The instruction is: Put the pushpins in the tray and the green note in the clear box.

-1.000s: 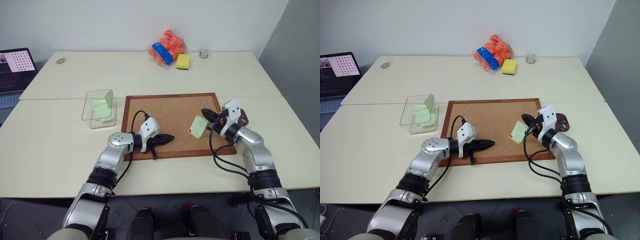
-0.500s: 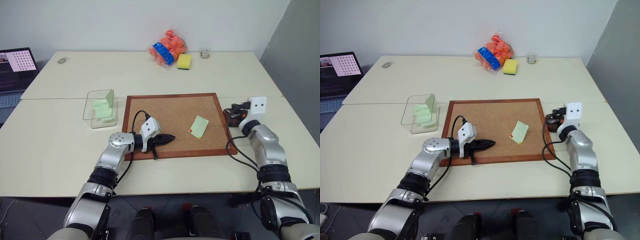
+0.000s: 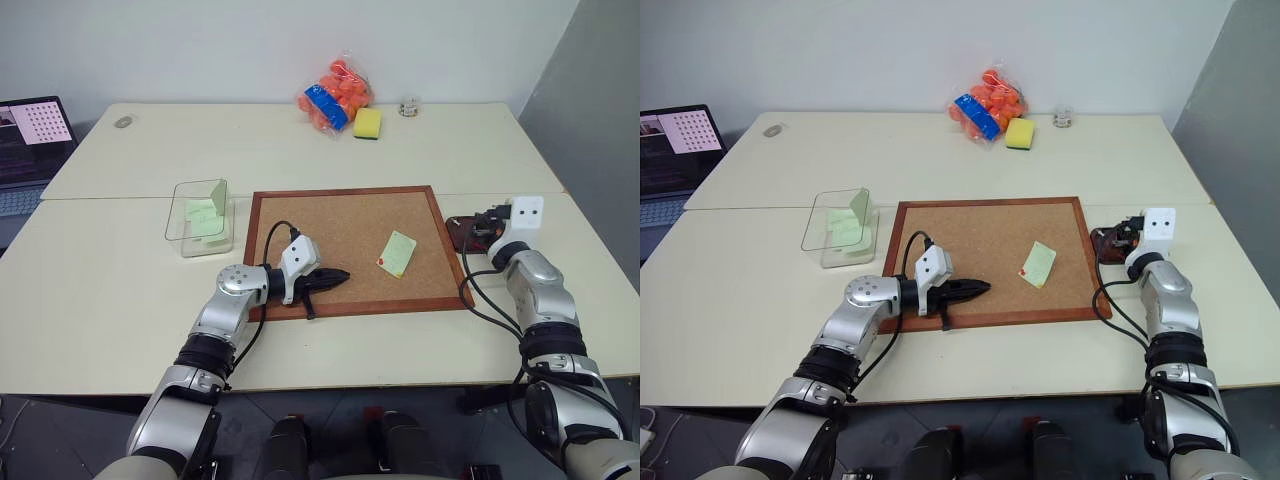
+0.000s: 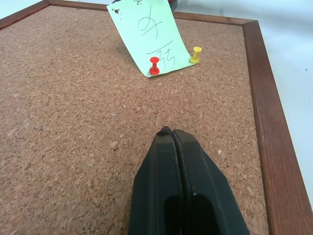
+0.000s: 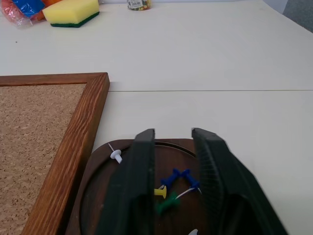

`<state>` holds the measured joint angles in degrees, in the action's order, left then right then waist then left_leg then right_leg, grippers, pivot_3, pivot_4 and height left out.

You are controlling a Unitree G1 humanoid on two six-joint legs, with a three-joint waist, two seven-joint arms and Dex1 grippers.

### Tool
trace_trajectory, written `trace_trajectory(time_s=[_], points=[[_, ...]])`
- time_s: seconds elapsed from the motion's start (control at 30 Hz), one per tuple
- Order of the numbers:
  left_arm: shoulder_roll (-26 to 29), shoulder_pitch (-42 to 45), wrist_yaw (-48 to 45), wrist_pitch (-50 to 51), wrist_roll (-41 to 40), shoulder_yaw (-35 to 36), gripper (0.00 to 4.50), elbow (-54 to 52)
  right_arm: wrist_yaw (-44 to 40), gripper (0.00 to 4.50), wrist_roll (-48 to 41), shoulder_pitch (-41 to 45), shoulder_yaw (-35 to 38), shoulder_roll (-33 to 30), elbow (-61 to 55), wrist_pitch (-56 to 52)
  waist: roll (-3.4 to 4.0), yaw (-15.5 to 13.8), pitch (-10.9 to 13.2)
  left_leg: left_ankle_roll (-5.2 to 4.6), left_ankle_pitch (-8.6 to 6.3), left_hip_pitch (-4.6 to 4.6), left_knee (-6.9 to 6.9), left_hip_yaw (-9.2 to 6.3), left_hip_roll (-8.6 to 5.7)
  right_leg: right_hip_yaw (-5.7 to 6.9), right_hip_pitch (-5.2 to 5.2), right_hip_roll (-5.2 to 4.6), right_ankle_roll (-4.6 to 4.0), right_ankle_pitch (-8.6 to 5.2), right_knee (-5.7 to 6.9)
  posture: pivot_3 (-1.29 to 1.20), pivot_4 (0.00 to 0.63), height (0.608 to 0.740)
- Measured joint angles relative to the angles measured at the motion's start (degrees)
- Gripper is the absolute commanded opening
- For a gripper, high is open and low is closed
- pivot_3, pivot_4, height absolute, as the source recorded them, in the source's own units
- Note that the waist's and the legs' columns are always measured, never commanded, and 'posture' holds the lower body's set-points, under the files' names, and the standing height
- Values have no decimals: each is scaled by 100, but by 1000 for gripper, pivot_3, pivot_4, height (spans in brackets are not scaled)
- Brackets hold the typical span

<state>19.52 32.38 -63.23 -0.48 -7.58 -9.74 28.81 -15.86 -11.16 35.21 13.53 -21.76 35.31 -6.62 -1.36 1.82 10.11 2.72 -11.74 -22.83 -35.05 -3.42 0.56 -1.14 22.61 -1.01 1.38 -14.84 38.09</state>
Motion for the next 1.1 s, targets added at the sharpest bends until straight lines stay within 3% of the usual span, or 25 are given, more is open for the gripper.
trace_trajectory(time_s=[0.33, 0.5, 0.8, 1.1], points=[[-4, 0, -1, 3, -1, -1, 0, -4, 34, 4179, -108, -69, 92, 11, -160, -12, 0, 0, 0, 0, 0, -1, 0, -1, 0, 0, 0, 0, 0, 0, 0, 0, 150, 740], [-14, 8, -2, 5, 1, -4, 0, 2, -626, 4179, -235, -680, -138, -135, -1316, -158, 4, -3, -1, 0, 0, -2, 0, -2, 1, 2, -1, 1, 4, -2, -2, 0, 150, 740], [-43, 45, 0, 13, 11, -4, 0, 62, -2461, 4179, -1502, -2476, -738, -845, -4476, -1546, 7, -17, 0, -1, -1, -2, -2, -11, 3, 8, -7, 3, 30, -18, -9, 0, 150, 740], [-40, 50, 3, 3, 19, -3, 0, 82, -2577, 4179, -1675, -2502, -1498, -583, -4970, -2155, 7, -16, 0, 0, 0, 0, -6, -16, 3, 12, -11, 5, 34, -15, -10, 0, 150, 740]])
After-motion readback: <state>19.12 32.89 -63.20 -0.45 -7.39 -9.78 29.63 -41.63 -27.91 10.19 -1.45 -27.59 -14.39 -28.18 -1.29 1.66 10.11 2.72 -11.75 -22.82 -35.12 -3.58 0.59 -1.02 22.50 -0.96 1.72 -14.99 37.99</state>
